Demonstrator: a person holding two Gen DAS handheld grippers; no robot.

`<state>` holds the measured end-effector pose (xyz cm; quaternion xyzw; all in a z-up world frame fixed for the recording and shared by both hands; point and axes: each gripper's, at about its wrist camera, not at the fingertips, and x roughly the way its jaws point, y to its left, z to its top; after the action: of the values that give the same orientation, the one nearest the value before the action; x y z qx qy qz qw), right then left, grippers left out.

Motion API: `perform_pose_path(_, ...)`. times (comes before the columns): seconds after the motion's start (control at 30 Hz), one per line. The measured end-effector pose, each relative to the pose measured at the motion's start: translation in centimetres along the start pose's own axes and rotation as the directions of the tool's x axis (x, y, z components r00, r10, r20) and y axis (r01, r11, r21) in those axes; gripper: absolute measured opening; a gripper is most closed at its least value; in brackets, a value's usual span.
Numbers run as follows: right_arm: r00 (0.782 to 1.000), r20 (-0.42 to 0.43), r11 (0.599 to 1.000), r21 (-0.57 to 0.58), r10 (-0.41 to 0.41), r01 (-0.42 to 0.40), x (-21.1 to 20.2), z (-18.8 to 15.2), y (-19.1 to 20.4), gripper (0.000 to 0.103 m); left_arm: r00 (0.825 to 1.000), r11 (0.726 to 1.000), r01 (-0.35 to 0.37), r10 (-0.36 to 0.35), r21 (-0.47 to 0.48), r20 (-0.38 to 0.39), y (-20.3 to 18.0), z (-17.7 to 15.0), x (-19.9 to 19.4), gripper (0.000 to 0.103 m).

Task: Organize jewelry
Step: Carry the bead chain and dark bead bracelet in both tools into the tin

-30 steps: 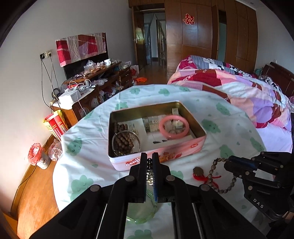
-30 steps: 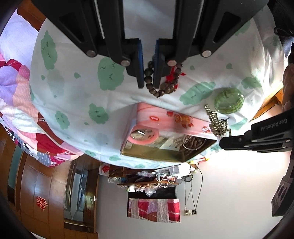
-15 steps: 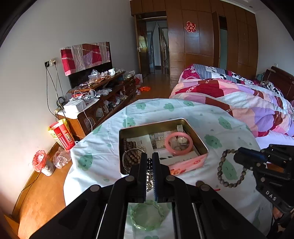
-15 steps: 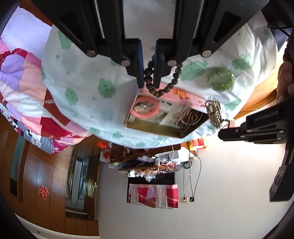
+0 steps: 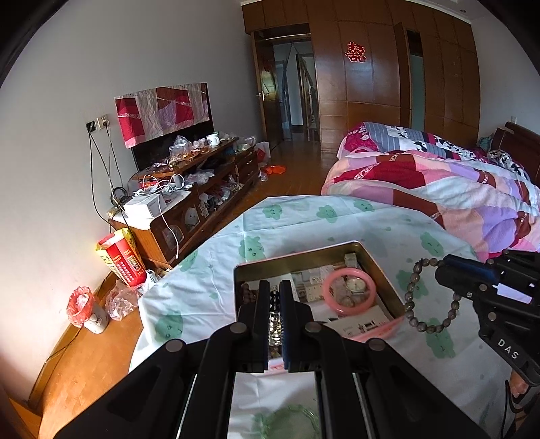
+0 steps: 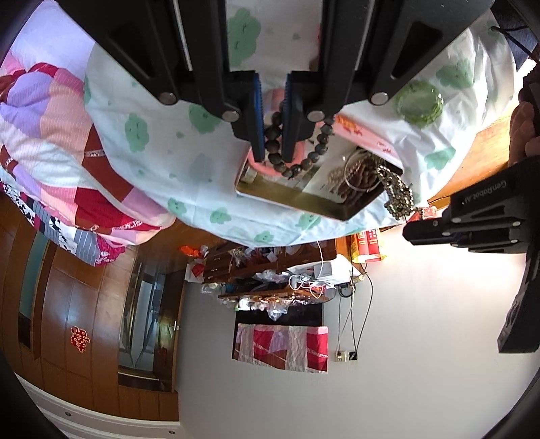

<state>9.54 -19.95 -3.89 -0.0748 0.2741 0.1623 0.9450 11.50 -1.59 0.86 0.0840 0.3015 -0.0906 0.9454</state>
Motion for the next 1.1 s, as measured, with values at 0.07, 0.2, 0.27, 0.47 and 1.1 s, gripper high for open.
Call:
perform_pose_path(0.07,1.000,0.000,1.000,-0.009,-0.004,0.004,0.4,0.6,0.1,0.012,1.000,1.000,0.002,-0.002,-0.002,-0.004,0.2,0.2,0.6,0.004)
perform_pose_path(0.2,1.000,-0.003,1.000,-0.017,-0.007,0.007,1.4,1.3,0.2,0.012,1.000,1.000,-0.005,0.005,-0.005,-0.013,0.1,0.6,1.9,0.004)
perform_pose_path(0.27,1.000,-0.006,1.000,-0.020,-0.010,0.010,2.0,1.6,0.3,0.012,1.000,1.000,-0.012,0.012,-0.003,-0.018,0.1,0.6,2.5,0.004)
perform_pose_path(0.47,1.000,-0.022,1.000,-0.024,-0.019,0.018,4.2,2.2,0.4,0.012,0.999,1.000,-0.021,0.020,-0.010,-0.045,0.1,0.6,4.5,0.004)
perform_pose_path(1.1,0.994,-0.101,0.999,-0.026,-0.044,0.041,9.0,1.9,0.6,0.012,0.991,0.999,-0.035,0.033,-0.013,-0.130,0.2,-0.9,8.9,0.004)
